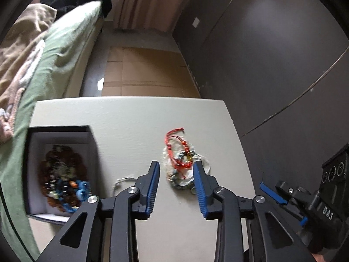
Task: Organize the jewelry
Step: 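Grasp the red string bracelet with the left gripper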
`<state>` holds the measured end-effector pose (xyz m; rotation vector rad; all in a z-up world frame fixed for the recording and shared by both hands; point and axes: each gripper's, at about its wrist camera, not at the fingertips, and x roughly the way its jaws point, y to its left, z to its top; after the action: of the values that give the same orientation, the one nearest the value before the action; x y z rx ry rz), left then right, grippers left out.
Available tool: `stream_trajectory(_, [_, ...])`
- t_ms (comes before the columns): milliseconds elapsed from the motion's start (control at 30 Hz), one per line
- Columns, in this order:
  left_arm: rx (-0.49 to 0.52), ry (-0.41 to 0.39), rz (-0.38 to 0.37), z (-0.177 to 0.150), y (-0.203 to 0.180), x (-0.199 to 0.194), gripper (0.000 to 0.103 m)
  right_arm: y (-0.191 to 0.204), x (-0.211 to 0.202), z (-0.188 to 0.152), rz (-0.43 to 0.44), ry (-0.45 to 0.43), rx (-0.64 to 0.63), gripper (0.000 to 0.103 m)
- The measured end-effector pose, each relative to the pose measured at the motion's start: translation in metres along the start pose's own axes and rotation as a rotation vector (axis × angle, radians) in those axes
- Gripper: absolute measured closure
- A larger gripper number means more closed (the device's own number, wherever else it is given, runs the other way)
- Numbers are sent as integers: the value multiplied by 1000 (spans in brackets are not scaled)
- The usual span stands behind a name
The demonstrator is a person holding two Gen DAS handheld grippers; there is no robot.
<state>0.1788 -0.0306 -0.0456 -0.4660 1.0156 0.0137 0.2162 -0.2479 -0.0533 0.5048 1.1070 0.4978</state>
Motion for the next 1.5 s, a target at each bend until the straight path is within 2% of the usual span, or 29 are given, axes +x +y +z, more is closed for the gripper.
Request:
stream_trajectory(167, [-14,37,13,4,-8,25,71,-10,-6,5,2,-6,16,34])
stream_trajectory(267, [-39,63,25,5,-7,41,80,-14,-9,7,4,-6,20,34])
stream_trajectory(467, [-80,101,40,6,1,67,80,-19,-9,9,-4,1,22,34])
stream_trajectory(567, [-92,101,49,5,6,72,97,-17,-1,7,1,26,14,35])
stream_trajectory(667, [-95,84,46,5,8,66,99,-12,13,6,12,63,9,48])
stream_trajectory(800, [-93,85,14,4,11,58,100,-7,30,4,22,95,8,56])
stream_trajectory(1133, [-73,50,-29,12,20,31,101,7,68,1,24,151,9,62])
stream_trajectory(1433, [-52,-6,-49,16,34,-4,101,21,101,-2,-52,173,-37,66])
stream_trajectory(1467, [-51,-12,-55,15,35,-7,101,24,105,-2,-55,175,-49,69])
stream_trajectory(1500, [-51,-18,-59,13,36,-10,101,26,108,-3,-58,180,-56,77])
